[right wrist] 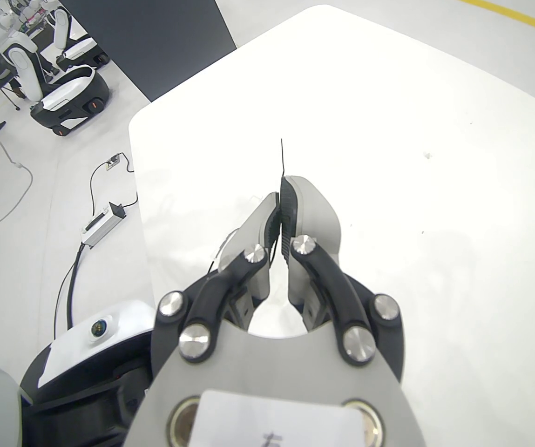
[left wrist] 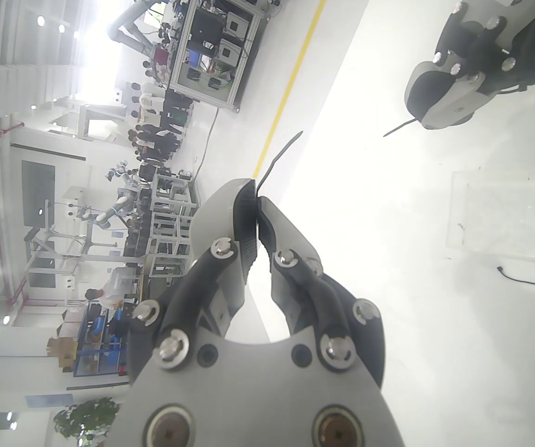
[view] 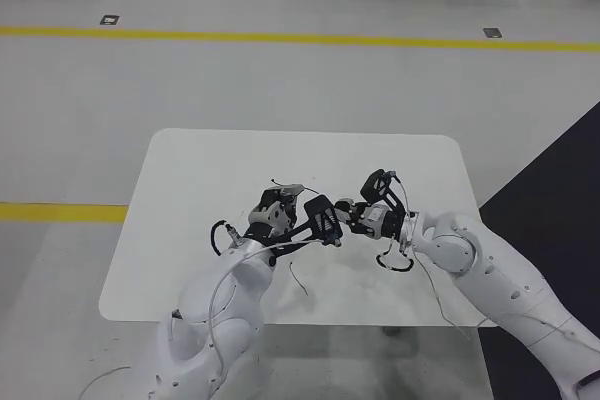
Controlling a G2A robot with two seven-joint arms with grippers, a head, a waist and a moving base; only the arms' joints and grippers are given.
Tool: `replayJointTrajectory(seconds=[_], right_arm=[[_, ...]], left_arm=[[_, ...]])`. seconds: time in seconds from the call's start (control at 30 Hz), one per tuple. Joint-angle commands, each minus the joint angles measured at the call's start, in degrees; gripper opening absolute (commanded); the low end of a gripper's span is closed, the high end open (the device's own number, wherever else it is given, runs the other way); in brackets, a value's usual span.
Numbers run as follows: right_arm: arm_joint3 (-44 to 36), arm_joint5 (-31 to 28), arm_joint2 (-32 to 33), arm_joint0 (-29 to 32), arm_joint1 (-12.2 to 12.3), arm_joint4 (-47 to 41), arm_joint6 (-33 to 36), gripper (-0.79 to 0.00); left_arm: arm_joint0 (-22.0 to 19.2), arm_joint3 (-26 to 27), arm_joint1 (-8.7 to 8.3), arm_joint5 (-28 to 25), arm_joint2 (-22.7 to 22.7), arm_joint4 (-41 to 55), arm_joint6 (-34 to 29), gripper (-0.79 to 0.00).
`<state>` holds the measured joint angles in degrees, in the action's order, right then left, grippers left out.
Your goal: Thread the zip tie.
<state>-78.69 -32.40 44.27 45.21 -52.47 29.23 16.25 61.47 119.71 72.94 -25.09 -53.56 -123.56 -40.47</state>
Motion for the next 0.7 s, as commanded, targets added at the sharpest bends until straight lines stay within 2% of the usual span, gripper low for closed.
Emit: replayJointTrajectory(seconds=[0.0,0.1,0.27,0.37,0.57,0.67], right_arm=[[0.00,0.00,0.00,0.00,0.00,0.00,0.00,-0.785],[-0.97,1.73,0.37,-0.44,-0.03,2.08,0.90,-0.785],[-2.44,5.59,-0.79,-2.29,-0.64,9.57,7.19,-0.785],[-1.24,4.49,-2.16,-3.98,-1.45,11.31,9.81,-0.785],[2.29,2.26,-4.99,-7.06,-3.73,13.46,8.10,-0.785],[4.82,1.24,-6.48,-8.39,-5.05,13.32,7.24,-0.785]], left_arm=[[0.00,0.00,0.00,0.00,0.00,0.00,0.00,-0.785],[0.00,0.00,0.00,0.00,0.00,0.00,0.00,-0.785],[0.00,0.00,0.00,0.00,0.00,0.00,0.00,-0.785],[0.00,0.00,0.00,0.00,0.00,0.00,0.00,-0.785],[0.00,0.00,0.00,0.00,0.00,0.00,0.00,-0.785],[1.06,0.35,0.12,4.07,-1.91,0.16,-0.28,-0.785]])
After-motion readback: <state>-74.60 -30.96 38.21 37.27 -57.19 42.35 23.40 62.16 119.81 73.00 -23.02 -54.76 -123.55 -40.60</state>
